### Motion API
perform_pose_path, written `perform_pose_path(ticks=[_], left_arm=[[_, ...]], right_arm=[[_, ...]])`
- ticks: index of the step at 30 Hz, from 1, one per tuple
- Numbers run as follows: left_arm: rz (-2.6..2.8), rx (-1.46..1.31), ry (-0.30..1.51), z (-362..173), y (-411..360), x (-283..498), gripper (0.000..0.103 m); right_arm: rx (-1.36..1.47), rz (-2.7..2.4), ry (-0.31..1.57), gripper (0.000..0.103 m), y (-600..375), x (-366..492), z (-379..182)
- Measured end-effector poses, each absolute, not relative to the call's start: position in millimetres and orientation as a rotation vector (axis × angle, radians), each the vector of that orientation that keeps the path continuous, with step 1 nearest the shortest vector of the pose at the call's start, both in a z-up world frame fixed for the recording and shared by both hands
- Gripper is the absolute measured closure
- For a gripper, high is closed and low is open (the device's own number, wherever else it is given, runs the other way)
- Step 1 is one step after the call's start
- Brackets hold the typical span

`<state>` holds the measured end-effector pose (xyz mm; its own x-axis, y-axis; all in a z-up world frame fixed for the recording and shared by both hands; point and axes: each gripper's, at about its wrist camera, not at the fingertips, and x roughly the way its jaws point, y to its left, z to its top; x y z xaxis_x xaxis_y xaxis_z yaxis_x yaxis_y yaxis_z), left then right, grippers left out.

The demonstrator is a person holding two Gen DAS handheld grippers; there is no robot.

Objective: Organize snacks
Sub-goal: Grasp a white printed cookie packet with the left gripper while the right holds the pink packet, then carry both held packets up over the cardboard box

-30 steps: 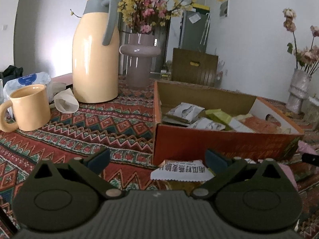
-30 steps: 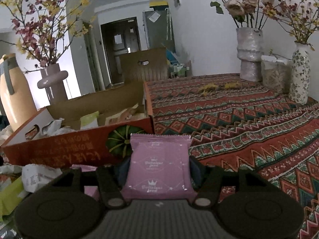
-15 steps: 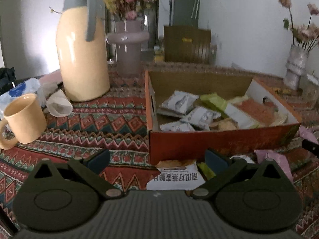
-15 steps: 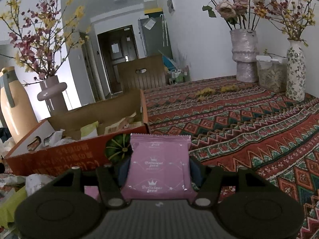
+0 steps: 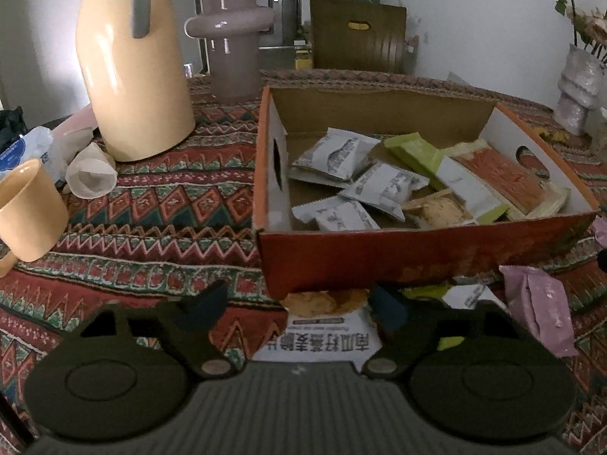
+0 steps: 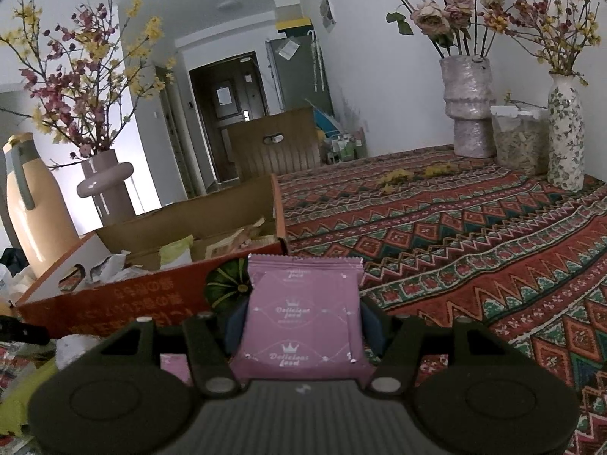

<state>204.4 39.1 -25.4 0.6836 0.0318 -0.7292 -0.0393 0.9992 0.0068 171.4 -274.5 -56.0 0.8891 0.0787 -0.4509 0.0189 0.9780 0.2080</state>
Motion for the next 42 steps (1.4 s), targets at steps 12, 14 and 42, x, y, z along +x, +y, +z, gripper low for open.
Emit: perform_pose_path(ticks=[12, 14, 42], left_arm=[[0.017, -0.043, 0.833, -27.8, 40.2, 202.1, 0.06], [0.019, -0.047, 0.819, -26.5, 41.8, 198.9, 0.06], [-0.027, -0.057, 0.447, 29.8, 28.0, 144.6, 0.06]], right_arm=[[0.21, 0.031, 0.476, 0.042, -274.6, 171.4, -56.1], [0.209, 0.032, 0.475, 0.042, -274.6, 171.4, -56.1], [0.128, 0.062, 0.312, 0.042, -260.7, 144.4, -27.6]])
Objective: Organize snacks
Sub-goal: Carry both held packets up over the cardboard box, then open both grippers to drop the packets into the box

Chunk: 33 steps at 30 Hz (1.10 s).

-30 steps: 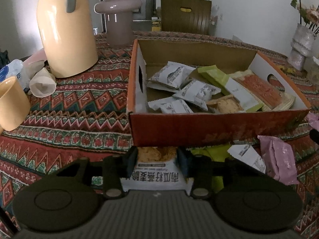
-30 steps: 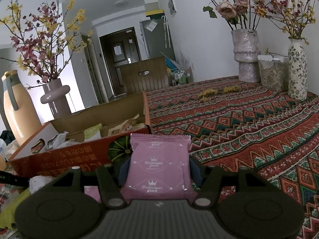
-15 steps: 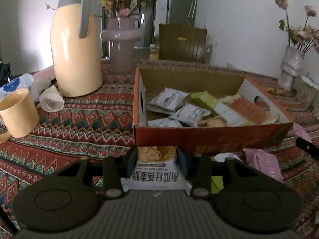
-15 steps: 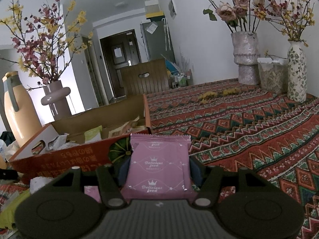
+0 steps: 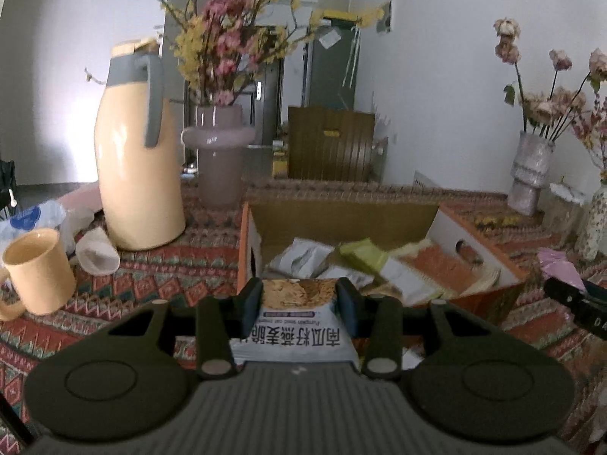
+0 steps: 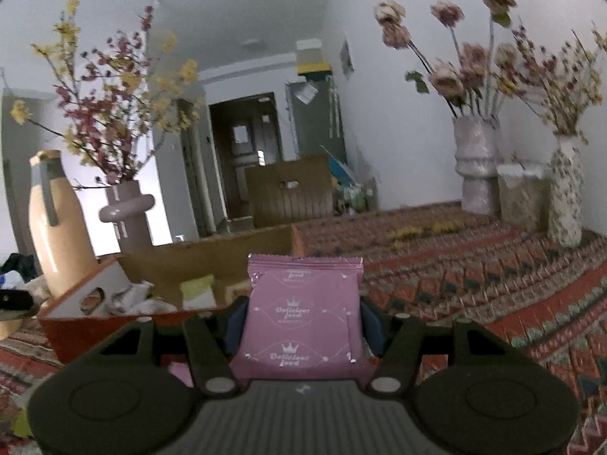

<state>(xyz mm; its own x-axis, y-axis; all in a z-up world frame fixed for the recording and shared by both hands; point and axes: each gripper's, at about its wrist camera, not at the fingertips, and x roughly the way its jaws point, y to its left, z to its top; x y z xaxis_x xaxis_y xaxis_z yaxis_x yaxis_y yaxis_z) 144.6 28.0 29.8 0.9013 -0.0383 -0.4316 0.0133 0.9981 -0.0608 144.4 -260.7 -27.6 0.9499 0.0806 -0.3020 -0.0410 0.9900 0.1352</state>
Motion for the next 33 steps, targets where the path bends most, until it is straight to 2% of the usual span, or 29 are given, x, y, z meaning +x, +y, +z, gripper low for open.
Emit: perform_pose_path(ticks=[15, 26, 33], left_arm=[[0.013, -0.09, 0.351, 58.3, 0.3, 190.1, 0.06], [0.121, -0.045, 0.326, 5.7, -4.3, 226.9, 0.06], [0.103, -0.058, 0.32, 5.2, -0.4, 226.9, 0.059]], right_arm=[[0.017, 0.196, 0.295, 0.042, -204.2, 200.2, 17.8], [0.02, 0.177, 0.337, 0.042, -182.2, 247.9, -14.3], [0.002, 0.166, 0.36, 0.042, -177.5, 249.3, -22.9]])
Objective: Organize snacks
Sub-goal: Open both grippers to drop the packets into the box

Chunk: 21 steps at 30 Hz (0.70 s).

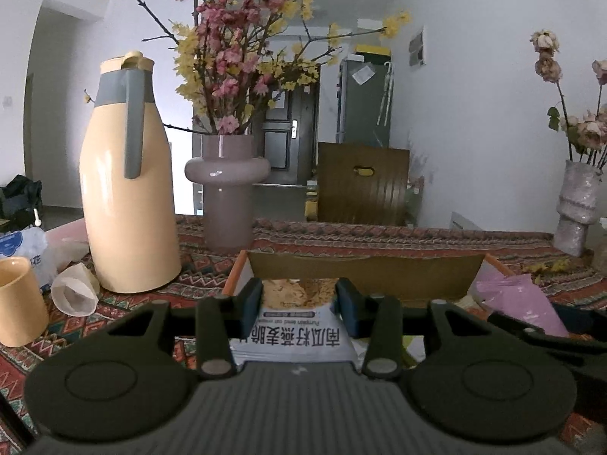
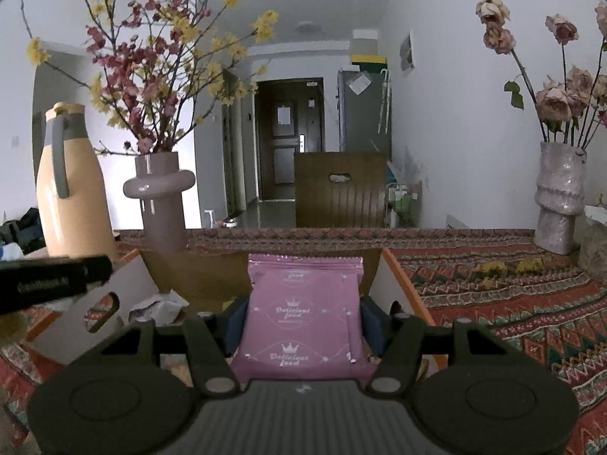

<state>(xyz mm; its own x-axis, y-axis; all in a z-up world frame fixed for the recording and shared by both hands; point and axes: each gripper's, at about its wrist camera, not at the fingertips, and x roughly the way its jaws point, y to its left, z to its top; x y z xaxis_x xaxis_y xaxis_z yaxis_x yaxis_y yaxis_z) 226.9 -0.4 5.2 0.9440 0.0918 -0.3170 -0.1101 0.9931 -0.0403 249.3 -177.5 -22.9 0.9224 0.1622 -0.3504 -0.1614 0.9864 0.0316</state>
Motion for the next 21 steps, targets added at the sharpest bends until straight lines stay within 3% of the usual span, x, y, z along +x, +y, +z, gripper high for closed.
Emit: perform_pose_path(ticks=[4, 7, 8, 9, 11, 21], left_arm=[[0.094, -0.071, 0.322, 4.2, 0.4, 226.7, 0.052], [0.097, -0.085, 0.318, 4.0, 2.4, 225.4, 0.019], [0.104, -0.09, 0.311, 4.4, 3.1, 224.4, 0.006], [0.108, -0.096, 0.299, 4.9, 4.0, 223.0, 0.0], [0.107, -0.102, 0.294, 5.4, 4.4, 222.2, 0.0], [0.127, -0.099, 0.338, 0.4, 5.0, 228.9, 0.0]], right_arm=[[0.003, 0.16, 0.373, 0.042, -177.3, 250.8, -25.1], [0.015, 0.149, 0.364, 0.037, -180.0, 249.4, -24.2], [0.02, 0.144, 0.36, 0.025, -181.3, 248.6, -23.8], [0.027, 0.136, 0.353, 0.01, -183.0, 247.6, -23.6], [0.043, 0.123, 0.344, 0.0, -186.7, 245.9, -23.0], [0.069, 0.085, 0.37, 0.0, -192.1, 249.9, -27.0]])
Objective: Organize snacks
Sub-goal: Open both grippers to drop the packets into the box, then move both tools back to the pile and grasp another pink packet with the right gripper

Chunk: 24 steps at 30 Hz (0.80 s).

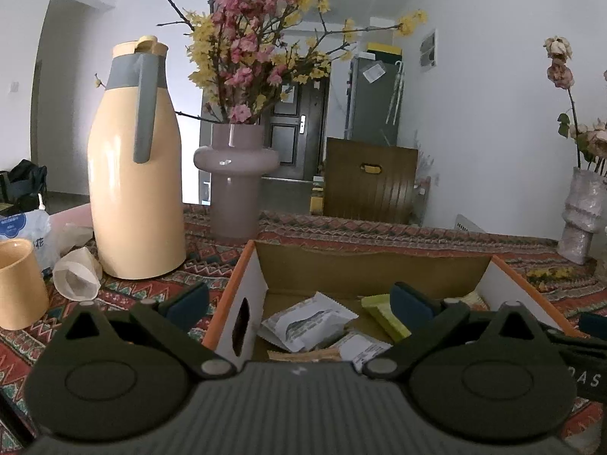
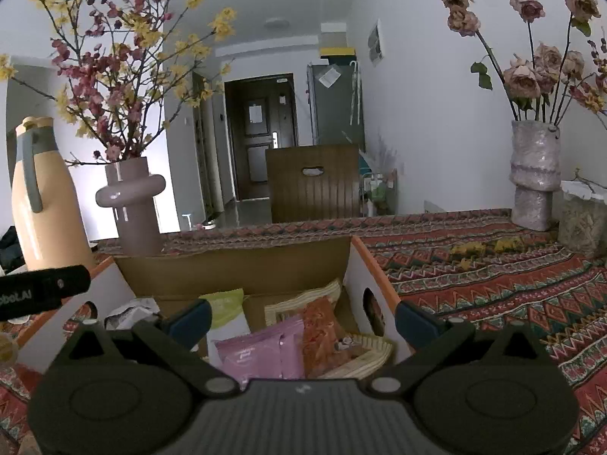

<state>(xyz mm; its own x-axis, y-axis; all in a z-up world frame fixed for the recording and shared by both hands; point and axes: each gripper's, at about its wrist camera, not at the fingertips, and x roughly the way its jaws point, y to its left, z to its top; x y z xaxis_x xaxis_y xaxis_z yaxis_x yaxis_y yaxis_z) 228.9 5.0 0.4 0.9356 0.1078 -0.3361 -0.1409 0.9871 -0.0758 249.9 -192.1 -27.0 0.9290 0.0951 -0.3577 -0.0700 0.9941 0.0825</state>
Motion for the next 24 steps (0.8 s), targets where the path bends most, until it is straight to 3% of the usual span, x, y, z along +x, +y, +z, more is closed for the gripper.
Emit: perform_pose_path(ticks=[13, 24], left_arm=[[0.159, -0.113, 0.364, 9.2, 7.5, 223.5, 0.0], [0.075, -0.124, 0.342, 40.4, 17.3, 170.6, 0.0]], right_arm=[[0.071, 0.075, 0.353, 0.0, -193.8, 246.1, -23.9], [0.048, 0.098, 0.338, 0.0, -196.0, 205.1, 1.8]])
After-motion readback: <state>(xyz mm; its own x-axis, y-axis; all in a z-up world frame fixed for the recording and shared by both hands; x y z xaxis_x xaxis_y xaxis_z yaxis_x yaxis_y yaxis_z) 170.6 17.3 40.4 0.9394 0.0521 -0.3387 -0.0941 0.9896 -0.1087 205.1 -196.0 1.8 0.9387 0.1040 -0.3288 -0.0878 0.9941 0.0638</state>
